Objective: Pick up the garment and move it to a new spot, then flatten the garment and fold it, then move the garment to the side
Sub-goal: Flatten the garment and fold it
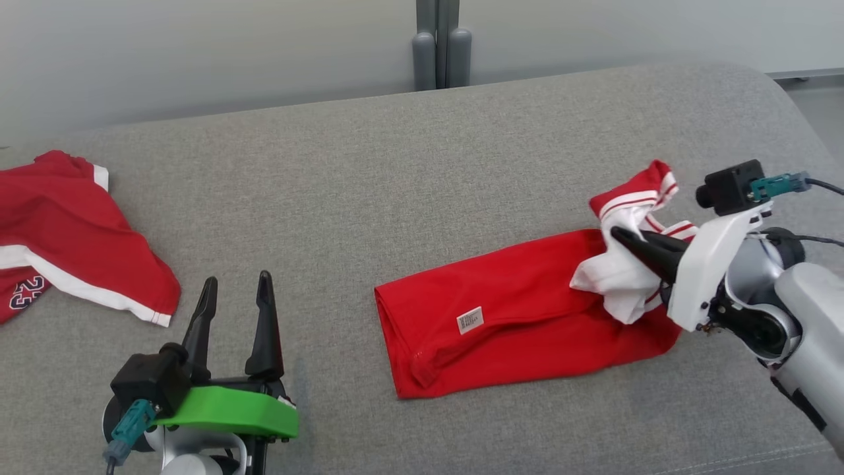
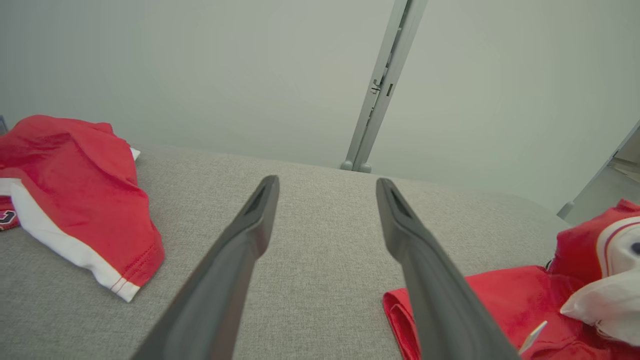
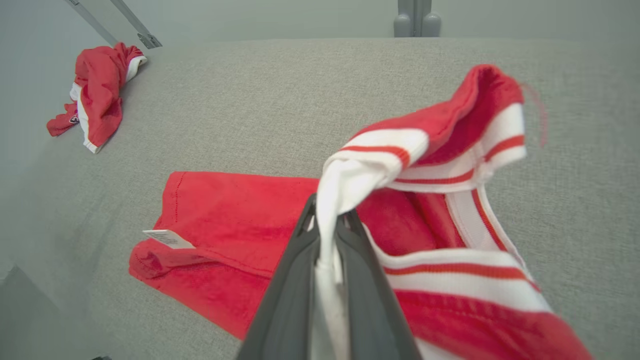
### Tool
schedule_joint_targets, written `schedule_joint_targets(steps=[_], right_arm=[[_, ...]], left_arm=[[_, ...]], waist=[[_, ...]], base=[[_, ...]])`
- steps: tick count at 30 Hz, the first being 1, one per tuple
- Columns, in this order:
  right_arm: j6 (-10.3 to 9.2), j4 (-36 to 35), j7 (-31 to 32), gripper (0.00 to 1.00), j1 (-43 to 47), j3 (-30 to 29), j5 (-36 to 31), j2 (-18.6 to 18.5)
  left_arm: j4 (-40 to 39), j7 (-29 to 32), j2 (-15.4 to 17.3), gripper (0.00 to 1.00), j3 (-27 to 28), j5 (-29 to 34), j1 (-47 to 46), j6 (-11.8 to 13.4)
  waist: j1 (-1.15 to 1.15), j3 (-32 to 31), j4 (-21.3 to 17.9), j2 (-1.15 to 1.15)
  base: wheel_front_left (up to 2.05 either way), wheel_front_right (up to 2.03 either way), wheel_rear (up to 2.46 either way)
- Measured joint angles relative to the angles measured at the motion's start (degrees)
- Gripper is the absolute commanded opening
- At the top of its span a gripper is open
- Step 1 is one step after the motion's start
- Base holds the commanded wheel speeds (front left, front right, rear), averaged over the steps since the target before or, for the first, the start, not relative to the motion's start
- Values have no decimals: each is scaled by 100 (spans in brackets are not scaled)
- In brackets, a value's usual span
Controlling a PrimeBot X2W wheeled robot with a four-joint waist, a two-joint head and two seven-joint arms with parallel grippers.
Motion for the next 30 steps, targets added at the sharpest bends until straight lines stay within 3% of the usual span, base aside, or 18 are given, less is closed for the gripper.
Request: schedule_joint_targets(steps=[13,27,30], right_arm=[[0,-570,428,0,9,631,230,587],[-77,62,727,0,-292,877,56,1048],[-176,253,827,0,-417,1010,-62,1172]], left_arm=[[104,-9,-3,100,-176,-115,-2,0],[105,-58,-4,100,-399,-311,-132,0],[132,-59,-4,100,-412,-357,-164,1]], waist=[[0,-141,395,0],[0,20,968,0],[0,67,1069,0]], base=[[0,0,0],[0,0,0],[0,0,0]])
